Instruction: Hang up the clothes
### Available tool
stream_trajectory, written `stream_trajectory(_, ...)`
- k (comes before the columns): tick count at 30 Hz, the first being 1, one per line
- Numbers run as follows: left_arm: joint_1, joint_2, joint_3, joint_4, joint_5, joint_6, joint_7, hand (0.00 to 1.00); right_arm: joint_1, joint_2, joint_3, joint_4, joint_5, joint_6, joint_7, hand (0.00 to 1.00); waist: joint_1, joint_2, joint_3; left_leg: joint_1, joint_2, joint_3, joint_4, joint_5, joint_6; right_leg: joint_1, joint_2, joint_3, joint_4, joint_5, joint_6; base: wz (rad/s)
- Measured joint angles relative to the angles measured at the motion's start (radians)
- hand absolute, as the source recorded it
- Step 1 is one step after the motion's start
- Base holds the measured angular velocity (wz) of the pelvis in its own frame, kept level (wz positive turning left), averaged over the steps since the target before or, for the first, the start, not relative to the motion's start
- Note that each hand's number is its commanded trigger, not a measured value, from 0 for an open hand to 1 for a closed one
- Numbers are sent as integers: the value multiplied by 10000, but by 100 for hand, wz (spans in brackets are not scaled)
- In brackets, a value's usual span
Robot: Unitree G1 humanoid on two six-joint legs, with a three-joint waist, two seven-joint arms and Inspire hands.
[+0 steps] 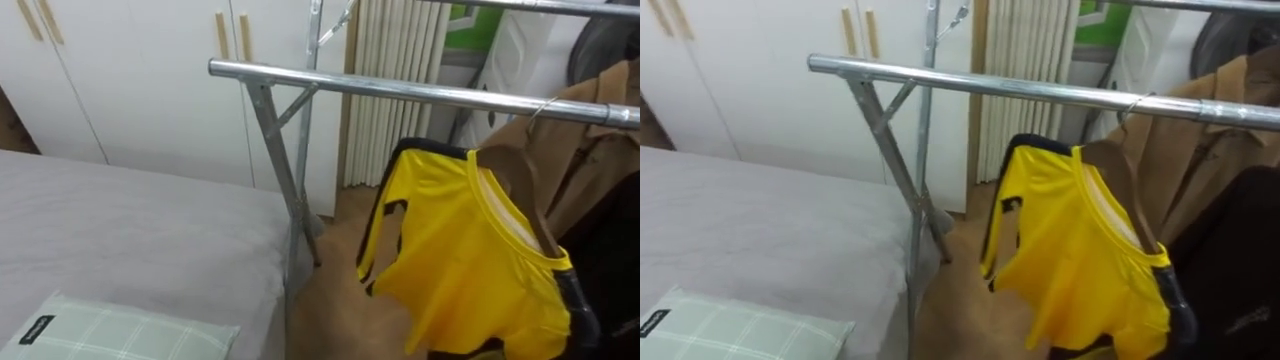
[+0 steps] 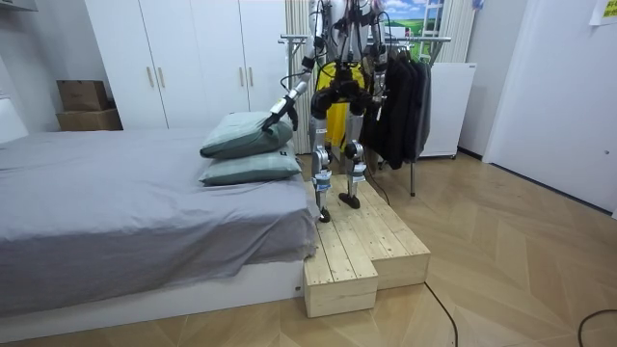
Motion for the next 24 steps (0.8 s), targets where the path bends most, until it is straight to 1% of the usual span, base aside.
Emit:
stream_trajectory(3,-10,1,-6,45,-358,-1,-61,0,-9,-17,-11,-199,-528,-32,-420,0,-36,41,-19,-1,0,18,-8,-16,12,1,12,39,-27,1,9,-2)
stream_trajectory(6,-26,30,-9,224,-580,0,-331,0,-31,-34,-289,-285,-1784,-36,-1004,0,-33,80,-21,50,-6,35,-10,-29,52,45,13,61,-26,-8,21,0)
stream_trajectory(11,-49,125,-24,377,-795,3,-674,0,-43,-87,-272,-638,-3339,6,-1596,0,-22,102,-16,56,2,81,-10,-72,57,34,20,48,-21,-14,31,-1)
stream_trajectory(12,-48,144,-24,386,-801,4,-718,0,-40,-98,-263,-646,-3891,62,-1784,0,-18,112,-17,61,5,81,-9,-81,54,36,18,24,-18,-14,30,0)
stream_trajectory(13,-48,153,-34,390,-830,4,-733,0,-25,-110,-219,-654,-4122,106,-1879,0,-11,116,-16,63,5,81,-9,-86,53,36,16,21,-17,-15,29,0)
stream_trajectory(15,-49,180,-67,417,-865,12,-827,0,-4,-135,158,-698,-4961,300,-2199,0,-9,126,-15,64,12,95,-10,-99,52,-7,16,-2,50,-46,10,-2)
stream_trajectory(16,-48,181,-67,426,-865,13,-837,0,-3,-118,171,-693,-5298,351,-2253,0,-8,125,-13,64,10,109,-10,-102,52,-55,14,-4,136,-85,4,-5)
stream_trajectory(18,-49,200,-66,446,-865,14,-918,0,5,-105,302,-688,-6430,486,-2472,0,-4,130,-11,76,-11,129,9,-112,52,-172,-1,-3,419,-234,-8,0)
stream_trajectory(19,-54,220,-66,474,-864,13,-947,0,0,-104,374,-681,-6672,512,-2517,0,-3,133,-10,85,-12,128,9,-113,52,-189,0,-3,482,-272,-16,0)
stream_trajectory(21,-256,324,-68,874,-857,12,-1157,0,-37,-97,512,-638,-7614,538,-2560,0,8,145,-9,85,-18,113,30,-114,46,-271,1,-12,681,-371,-42,0)
stream_trajectory(24,-474,394,-128,1253,-799,11,-1381,0,0,-104,583,-621,-8080,607,-2546,0,55,195,0,82,-3,65,47,-108,37,-254,3,-64,697,-394,-70,4)
